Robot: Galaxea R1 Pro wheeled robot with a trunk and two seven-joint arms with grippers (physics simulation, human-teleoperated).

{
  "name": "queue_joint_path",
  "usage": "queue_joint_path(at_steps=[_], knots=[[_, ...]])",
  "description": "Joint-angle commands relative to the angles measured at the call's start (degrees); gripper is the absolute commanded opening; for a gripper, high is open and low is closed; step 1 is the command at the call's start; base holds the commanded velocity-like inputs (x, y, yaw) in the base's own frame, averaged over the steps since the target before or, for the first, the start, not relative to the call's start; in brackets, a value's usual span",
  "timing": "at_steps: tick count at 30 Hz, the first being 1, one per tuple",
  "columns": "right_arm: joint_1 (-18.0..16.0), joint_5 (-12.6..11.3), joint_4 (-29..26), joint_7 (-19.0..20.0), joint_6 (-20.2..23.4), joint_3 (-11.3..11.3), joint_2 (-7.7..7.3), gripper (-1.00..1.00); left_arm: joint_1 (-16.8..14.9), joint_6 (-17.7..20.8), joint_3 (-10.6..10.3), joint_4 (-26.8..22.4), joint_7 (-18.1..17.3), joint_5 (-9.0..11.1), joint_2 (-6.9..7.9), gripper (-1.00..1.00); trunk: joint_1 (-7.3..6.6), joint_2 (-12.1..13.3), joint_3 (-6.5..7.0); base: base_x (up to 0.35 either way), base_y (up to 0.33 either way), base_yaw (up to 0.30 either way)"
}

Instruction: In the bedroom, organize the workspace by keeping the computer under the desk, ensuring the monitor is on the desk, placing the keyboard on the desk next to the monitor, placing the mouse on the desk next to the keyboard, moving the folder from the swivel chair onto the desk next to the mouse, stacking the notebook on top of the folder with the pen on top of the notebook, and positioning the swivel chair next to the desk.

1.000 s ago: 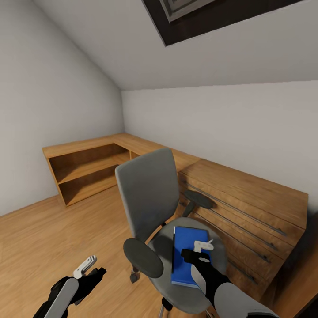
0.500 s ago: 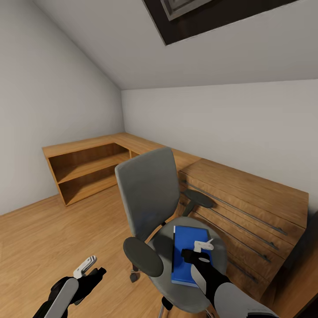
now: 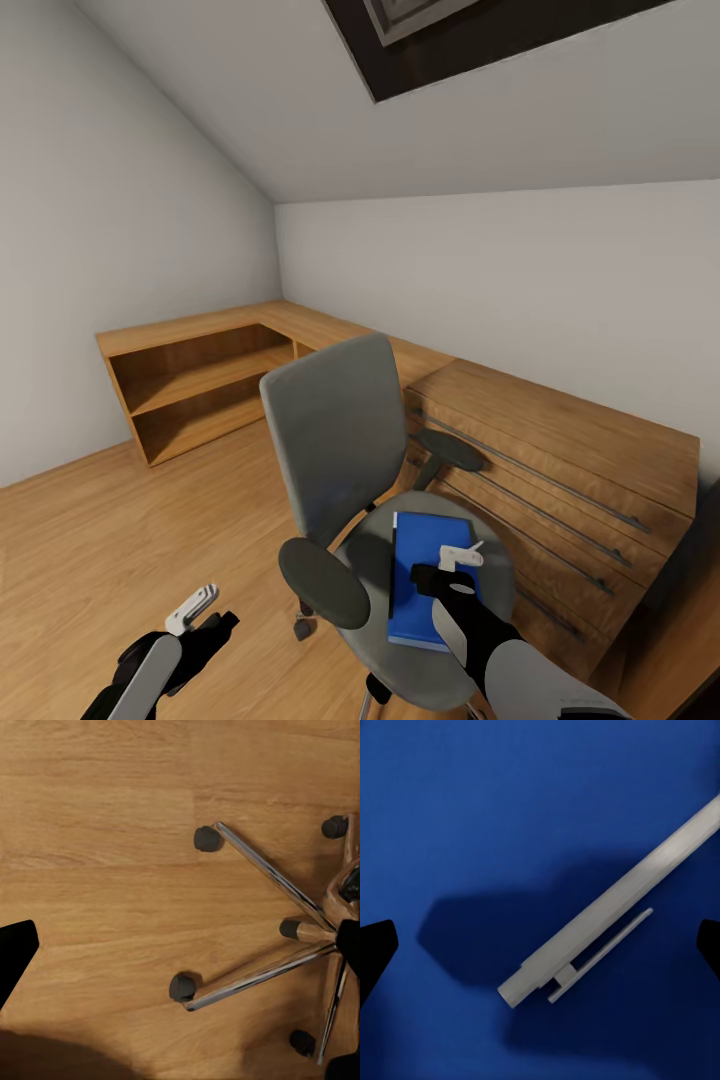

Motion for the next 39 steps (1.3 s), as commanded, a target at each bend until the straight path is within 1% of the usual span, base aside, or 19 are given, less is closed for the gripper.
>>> queue_joint_path(at_steps=[1, 2, 9, 34, 37, 39], knots=[[-0.02, -0.32, -0.09, -0.05, 0.1, -0.25, 0.04, 1.0, -0.03, -0.41, -0.21, 0.06, 0.51, 0.38, 0.06, 1.0, 0.0, -0.03, -0.06, 0.011, 0.0, 0.0], [-0.02, -0.32, -0.08, -0.07, 0.1, -0.25, 0.04, 1.0, -0.03, -1.15, -0.28, 0.31, 0.48, 0.1, 0.06, 1.0, 0.0, -0.03, -0.06, 0.006, 0.0, 0.0], [-0.02, -0.32, -0.08, -0.06, 0.1, -0.25, 0.04, 1.0, -0.03, -1.99, -0.35, 0.56, 0.45, -0.25, 0.06, 1.0, 0.0, -0.03, -0.06, 0.002, 0.0, 0.0], [-0.02, -0.19, -0.08, -0.08, 0.1, -0.18, 0.04, 1.0, -0.03, -2.07, -0.36, 0.66, 0.45, -0.26, 0.06, 1.0, 0.0, -0.03, -0.06, 0.016, 0.0, 0.0], [-0.02, -0.16, -0.08, -0.08, 0.1, -0.21, 0.04, 1.0, -0.03, -2.05, -0.36, 0.66, 0.44, -0.22, 0.01, 1.0, 0.65, -1.23, -0.6, 0.0, 0.0, 0.0], [-0.02, -0.15, -0.08, -0.08, 0.1, -0.23, 0.04, 1.0, -0.03, -2.03, -0.36, 0.66, 0.44, -0.24, 0.03, 1.0, 0.65, -1.23, -0.6, 0.0, 0.0, 0.0]])
